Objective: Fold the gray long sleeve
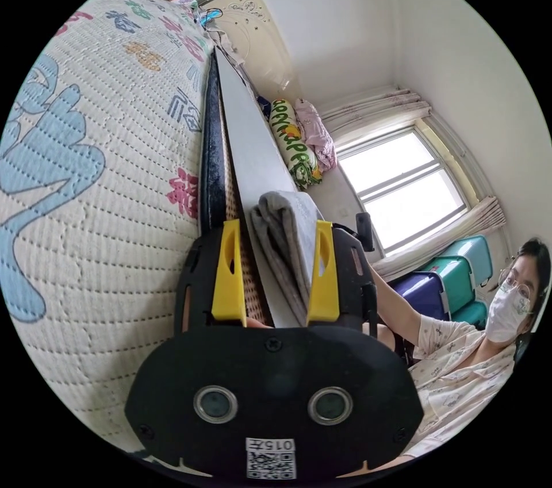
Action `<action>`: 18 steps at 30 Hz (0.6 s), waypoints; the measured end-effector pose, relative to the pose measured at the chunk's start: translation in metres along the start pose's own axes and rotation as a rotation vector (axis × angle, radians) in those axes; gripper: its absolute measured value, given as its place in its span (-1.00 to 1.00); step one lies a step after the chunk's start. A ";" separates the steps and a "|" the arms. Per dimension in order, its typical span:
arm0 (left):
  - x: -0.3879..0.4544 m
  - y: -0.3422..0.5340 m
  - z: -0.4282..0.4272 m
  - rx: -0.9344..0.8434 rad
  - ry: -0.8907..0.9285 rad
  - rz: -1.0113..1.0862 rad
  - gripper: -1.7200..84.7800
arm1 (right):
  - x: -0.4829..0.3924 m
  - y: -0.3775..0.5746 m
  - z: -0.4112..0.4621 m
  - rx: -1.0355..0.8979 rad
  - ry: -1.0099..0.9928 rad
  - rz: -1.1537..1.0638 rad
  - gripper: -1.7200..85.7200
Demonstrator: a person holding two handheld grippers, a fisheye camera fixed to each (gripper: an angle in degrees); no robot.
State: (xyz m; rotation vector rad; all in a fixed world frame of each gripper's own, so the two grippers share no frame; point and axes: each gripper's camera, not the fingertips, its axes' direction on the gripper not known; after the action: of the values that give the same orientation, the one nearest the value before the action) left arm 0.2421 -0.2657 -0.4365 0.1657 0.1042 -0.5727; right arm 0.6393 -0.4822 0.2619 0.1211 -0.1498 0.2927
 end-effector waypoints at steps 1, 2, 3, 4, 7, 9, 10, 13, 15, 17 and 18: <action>-0.001 0.001 -0.005 0.006 0.008 -0.007 -0.58 | -0.012 -0.010 0.009 -0.005 -0.013 -0.018 -0.66; -0.002 0.002 -0.008 0.010 0.010 -0.012 -0.58 | -0.018 -0.014 0.014 -0.009 -0.020 -0.027 -0.66; -0.004 0.004 -0.013 0.018 0.006 -0.029 -0.61 | -0.030 -0.023 0.024 -0.023 -0.035 -0.045 -0.66; -0.007 0.007 -0.018 0.027 0.004 -0.047 -0.64 | -0.040 -0.031 0.031 -0.037 -0.042 -0.062 -0.66; -0.014 0.013 -0.028 0.041 0.017 -0.077 -0.69 | -0.054 -0.048 0.032 -0.057 -0.005 -0.101 -0.65; -0.013 0.017 -0.032 0.042 0.003 -0.076 -0.70 | -0.047 -0.055 0.022 -0.012 0.000 -0.058 -0.64; -0.013 0.021 -0.035 0.044 0.002 -0.075 -0.71 | -0.039 -0.059 0.013 0.031 -0.010 -0.018 -0.63; -0.016 0.030 -0.041 0.049 0.002 -0.075 -0.71 | -0.027 -0.069 0.007 0.084 -0.021 0.012 -0.60; -0.019 0.036 -0.044 0.052 0.007 -0.077 -0.72 | -0.027 -0.078 0.019 0.049 0.003 -0.001 -0.57; -0.023 0.044 -0.047 0.054 0.010 -0.077 -0.72 | -0.029 -0.086 0.037 0.007 0.011 -0.022 -0.56; -0.025 0.049 -0.049 0.055 0.011 -0.076 -0.72 | -0.031 -0.090 0.050 -0.020 0.004 -0.039 -0.55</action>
State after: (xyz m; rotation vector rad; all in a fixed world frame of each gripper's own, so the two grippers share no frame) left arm 0.2454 -0.2034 -0.4746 0.2195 0.1059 -0.6513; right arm 0.6301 -0.5836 0.2969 0.1039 -0.1465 0.2525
